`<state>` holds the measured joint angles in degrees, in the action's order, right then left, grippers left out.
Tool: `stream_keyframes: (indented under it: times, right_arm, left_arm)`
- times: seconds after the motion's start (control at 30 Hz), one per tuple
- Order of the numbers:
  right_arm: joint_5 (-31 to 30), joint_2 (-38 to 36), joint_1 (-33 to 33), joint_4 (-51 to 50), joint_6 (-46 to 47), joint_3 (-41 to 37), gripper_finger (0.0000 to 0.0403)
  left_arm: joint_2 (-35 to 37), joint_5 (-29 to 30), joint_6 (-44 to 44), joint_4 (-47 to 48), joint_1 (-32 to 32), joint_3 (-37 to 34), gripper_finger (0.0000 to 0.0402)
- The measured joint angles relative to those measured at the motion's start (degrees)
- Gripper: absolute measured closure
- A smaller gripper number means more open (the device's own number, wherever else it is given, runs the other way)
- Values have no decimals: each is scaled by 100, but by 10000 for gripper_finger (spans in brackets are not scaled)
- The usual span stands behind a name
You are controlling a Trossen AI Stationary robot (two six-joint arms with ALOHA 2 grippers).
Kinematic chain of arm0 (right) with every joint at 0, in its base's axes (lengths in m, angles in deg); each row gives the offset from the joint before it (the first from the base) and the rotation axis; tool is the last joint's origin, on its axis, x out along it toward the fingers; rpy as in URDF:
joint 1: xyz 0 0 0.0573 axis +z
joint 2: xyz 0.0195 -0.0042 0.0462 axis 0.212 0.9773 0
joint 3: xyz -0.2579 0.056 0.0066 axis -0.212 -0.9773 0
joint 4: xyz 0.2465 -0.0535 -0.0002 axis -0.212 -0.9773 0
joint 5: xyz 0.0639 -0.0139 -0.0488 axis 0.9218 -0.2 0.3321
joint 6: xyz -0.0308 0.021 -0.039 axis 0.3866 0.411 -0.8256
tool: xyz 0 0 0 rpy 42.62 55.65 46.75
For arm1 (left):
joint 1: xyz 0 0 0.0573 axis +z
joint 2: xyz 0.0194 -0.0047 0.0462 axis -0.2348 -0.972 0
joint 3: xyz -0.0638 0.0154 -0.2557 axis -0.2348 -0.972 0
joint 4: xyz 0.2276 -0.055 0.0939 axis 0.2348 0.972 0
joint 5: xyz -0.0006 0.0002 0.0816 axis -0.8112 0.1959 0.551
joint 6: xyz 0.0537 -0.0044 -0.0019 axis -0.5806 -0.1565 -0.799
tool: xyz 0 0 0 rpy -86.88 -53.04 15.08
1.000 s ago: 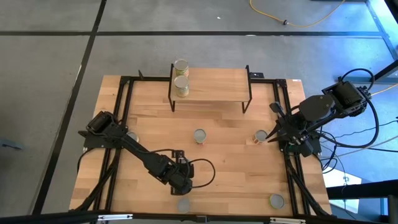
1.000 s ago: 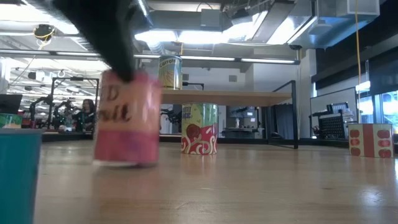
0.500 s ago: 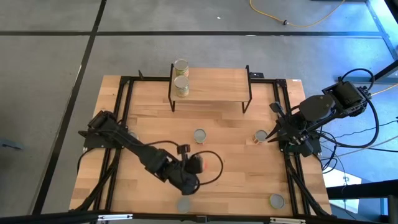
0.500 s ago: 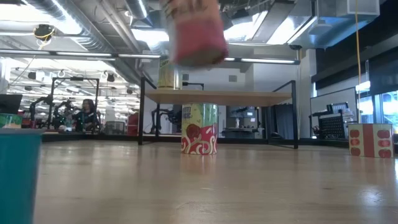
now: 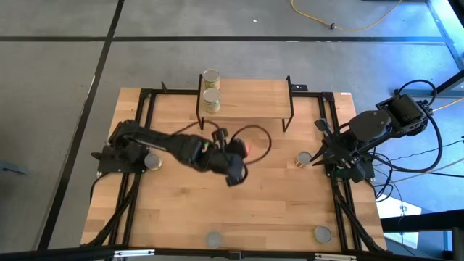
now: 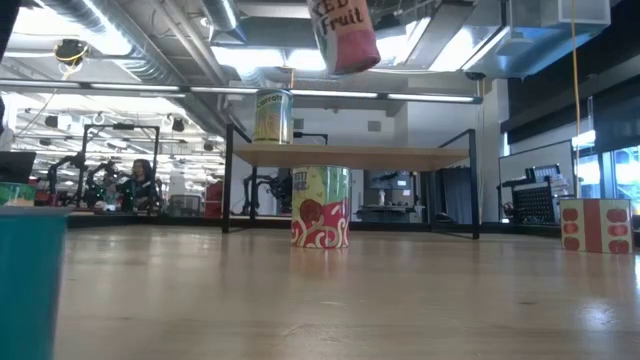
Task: Pick and place cans onto a shelf
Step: Put the canned mixed fruits on the shelf
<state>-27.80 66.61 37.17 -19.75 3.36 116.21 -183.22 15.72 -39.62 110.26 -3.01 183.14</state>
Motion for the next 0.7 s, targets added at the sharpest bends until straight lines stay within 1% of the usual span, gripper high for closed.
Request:
stream_keyframes:
  times: [0.17, 0.23, 0.33, 0.43, 0.53, 0.63, 0.7]
  right_arm:
    - [-2, 0, 0, 0, 0, 0, 350]
    - [-3, 0, 0, 0, -2, 0, 350]
    - [-4, 0, 0, 0, -2, 0, 350]
    - [-6, 0, 0, 0, -2, 0, 350]
    - [-8, 0, 0, 0, -2, 0, 350]
    - [-9, 2, 0, 2, 26, 0, 350]
    - [-13, 2, 0, 2, 26, 0, 350]
  left_arm:
    - [-4, -40, -506, 28, 478, 411, 401]
    - [-4, -1, -903, 30, 647, 615, 401]
    - [-2, 177, -1720, -114, 857, 847, 401]
    - [-7, 140, -2083, -287, 1180, 1041, 401]
    - [2, -66, -2226, -320, 1595, 1292, 401]
    - [3, -328, -2539, -323, 1984, 1380, 401]
    - [-2, -564, -2582, -326, 2252, 1390, 401]
